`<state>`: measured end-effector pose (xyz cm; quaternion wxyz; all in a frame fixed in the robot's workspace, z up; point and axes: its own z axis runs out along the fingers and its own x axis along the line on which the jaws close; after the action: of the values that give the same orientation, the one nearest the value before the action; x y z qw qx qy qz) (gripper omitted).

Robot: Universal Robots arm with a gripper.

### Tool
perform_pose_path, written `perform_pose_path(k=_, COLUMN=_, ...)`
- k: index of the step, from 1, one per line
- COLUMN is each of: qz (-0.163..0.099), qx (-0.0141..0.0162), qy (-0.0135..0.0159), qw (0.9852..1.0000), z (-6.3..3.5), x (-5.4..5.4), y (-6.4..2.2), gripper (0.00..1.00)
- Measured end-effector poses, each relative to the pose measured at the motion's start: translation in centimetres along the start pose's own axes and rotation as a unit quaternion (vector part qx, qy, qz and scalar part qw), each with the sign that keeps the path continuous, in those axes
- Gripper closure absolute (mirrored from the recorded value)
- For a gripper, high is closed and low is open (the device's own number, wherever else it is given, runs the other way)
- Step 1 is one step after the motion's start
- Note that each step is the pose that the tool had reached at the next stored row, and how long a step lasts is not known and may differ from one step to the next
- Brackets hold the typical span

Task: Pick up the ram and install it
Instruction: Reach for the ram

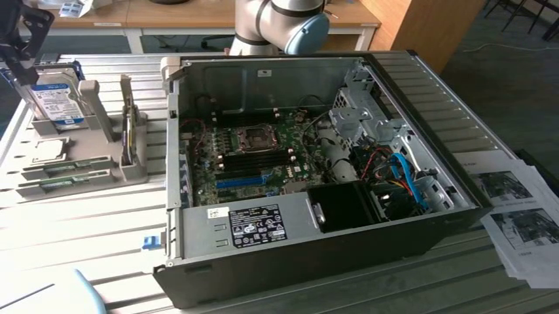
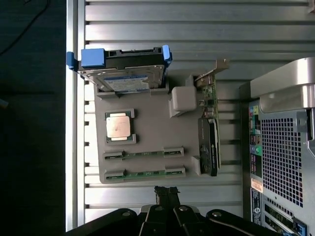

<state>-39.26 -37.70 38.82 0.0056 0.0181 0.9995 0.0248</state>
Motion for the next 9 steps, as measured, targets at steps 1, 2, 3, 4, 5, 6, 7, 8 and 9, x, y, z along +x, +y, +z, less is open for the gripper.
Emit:
perform_pose_path(k=1, qz=0.000, qx=-0.0001, qy=0.0000, qw=1.0000, z=0.02, x=0.01, y=0.10, gripper=0.91)
perform_pose_path(k=2, qz=0.000, qx=-0.0002, qy=0.0001, qw=1.0000, z=0.04, x=0.01, y=0.20, gripper=0.91)
perform_pose_path(k=3, qz=0.000, qx=-0.0003, qy=0.0001, qw=1.0000, z=0.06, x=0.01, y=0.30, gripper=0.91)
perform_pose_path(k=4, qz=0.000, qx=-0.0004, qy=0.0001, qw=1.0000, z=0.09, x=0.02, y=0.41, gripper=0.91)
perform_pose_path(k=5, qz=0.000, qx=-0.0005, qy=0.0001, qw=1.0000, z=0.12, x=0.02, y=0.50, gripper=0.91)
perform_pose_path(k=6, qz=0.000, qx=-0.0006, qy=0.0001, qw=1.0000, z=0.15, x=0.03, y=0.59, gripper=0.91)
perform_pose_path(k=7, qz=0.000, qx=-0.0007, qy=0.0001, qw=1.0000, z=0.17, x=0.03, y=0.69, gripper=0.91)
perform_pose_path(k=8, qz=0.000, qx=-0.0008, qy=0.0001, qw=1.0000, z=0.20, x=0.03, y=0.78, gripper=0.91)
perform_pose_path(k=9, qz=0.000, qx=-0.0009, qy=0.0001, qw=1.0000, z=0.23, x=0.04, y=0.87, gripper=0.91)
